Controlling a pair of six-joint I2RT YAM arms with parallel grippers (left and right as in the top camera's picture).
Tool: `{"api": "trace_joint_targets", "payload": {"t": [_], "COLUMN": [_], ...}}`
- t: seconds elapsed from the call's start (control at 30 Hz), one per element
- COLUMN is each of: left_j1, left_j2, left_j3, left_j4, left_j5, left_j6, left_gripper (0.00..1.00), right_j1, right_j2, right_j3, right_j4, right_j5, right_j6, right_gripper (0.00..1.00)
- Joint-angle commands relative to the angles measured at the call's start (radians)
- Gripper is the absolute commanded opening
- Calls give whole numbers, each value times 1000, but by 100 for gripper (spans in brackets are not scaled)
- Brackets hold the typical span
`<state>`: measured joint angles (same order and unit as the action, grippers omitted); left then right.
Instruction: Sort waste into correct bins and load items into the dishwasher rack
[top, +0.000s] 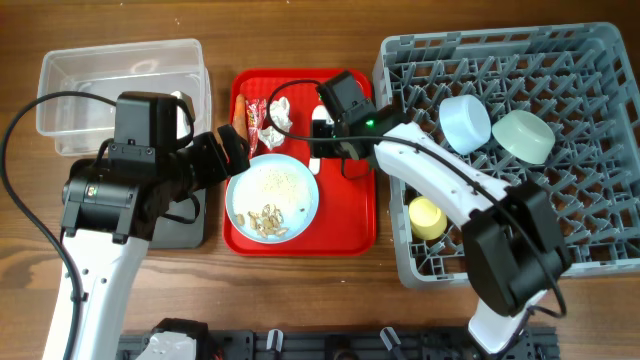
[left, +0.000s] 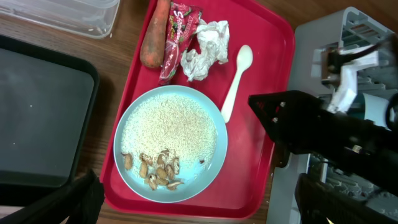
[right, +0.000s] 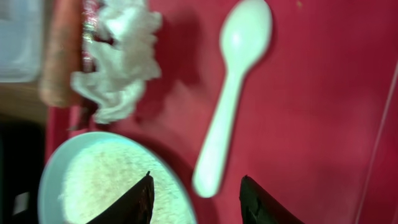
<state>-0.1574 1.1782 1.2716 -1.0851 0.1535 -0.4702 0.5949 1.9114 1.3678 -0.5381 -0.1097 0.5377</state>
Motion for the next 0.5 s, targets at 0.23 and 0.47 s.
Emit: {"api": "trace_joint_targets", "payload": {"t": [0.23,0.47], "left_j1": [-2,-2], "left_j2": [0,0], "left_j3": [6,6], "left_j4": [-1,-1], "left_j5": [-10,-10], "left_j6": [-10,-10], "left_gripper": [100,100], "right_j1": [50,50], "right_j2": [191,192], "right_j3": [0,3], "right_j4": [-2,-109], "right_j5": [42,95], "right_j6": [94,203], "right_gripper": [45,27]}}
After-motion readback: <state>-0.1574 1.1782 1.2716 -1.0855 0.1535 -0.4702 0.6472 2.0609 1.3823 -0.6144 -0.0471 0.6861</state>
